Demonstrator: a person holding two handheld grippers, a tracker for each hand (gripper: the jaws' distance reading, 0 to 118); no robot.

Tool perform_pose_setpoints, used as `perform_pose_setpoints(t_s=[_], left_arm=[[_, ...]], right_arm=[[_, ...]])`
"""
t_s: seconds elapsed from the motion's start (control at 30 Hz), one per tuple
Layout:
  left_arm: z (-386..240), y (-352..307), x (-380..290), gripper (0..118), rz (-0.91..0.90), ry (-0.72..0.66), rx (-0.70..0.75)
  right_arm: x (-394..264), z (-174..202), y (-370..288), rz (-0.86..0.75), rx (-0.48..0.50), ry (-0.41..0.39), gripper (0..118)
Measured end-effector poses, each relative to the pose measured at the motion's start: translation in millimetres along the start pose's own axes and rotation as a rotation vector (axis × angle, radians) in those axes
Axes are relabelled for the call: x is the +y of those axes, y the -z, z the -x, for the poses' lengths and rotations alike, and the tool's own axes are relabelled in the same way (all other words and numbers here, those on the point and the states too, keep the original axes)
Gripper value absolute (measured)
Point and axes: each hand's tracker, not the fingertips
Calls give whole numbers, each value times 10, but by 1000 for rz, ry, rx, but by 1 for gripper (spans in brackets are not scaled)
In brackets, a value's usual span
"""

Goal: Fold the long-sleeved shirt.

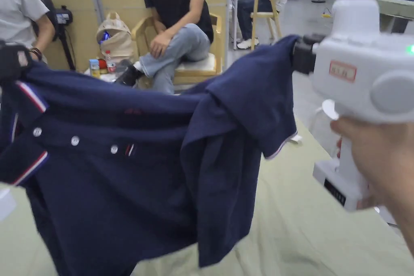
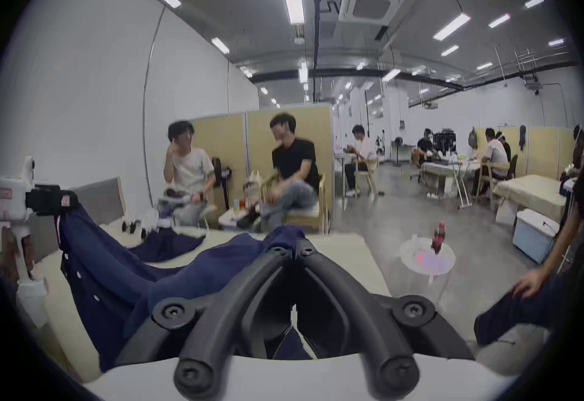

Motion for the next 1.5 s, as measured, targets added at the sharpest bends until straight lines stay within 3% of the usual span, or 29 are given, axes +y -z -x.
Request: perform_pose_setpoints(t_s=[0.07,0.33,0.47,0.6,0.73,0.93,1.13,1.2,1.33,1.4,1.5], left_arm=[[-19,120,432,11,-41,3,17],[-120,461,1885,11,-207,50,80],[-224,464,2236,11,-247,74,96],[-185,553,2102,11,-225,130,91],[-55,614,1412,11,-148,128,51],[70,431,-336,11,54,127,-5],[121,-320,-2364,11,365,28,7],[167,-614,-2910,11,494,-91,32],[236,-1255,-3390,11,584,-197,105],[205,-1523,-3395,11,582,-284,106],[121,-1789,-3392,11,606,-178,86]], right_arm=[[510,50,187,-51,-7,13,1],[2059,328,844,-139,-96,-89,1],[2339,367,1099,-140,-112,-63,1],[2107,334,1128,-141,-98,-88,1],[1386,194,1028,-83,-25,-63,1],[-235,-32,563,73,59,14,1],[-2143,-95,-414,294,70,94,1],[-2586,-11,-832,376,66,100,1],[-2999,66,-1566,506,38,70,1],[-2979,52,-1839,523,27,122,1],[-2936,85,-2149,578,1,134,1]])
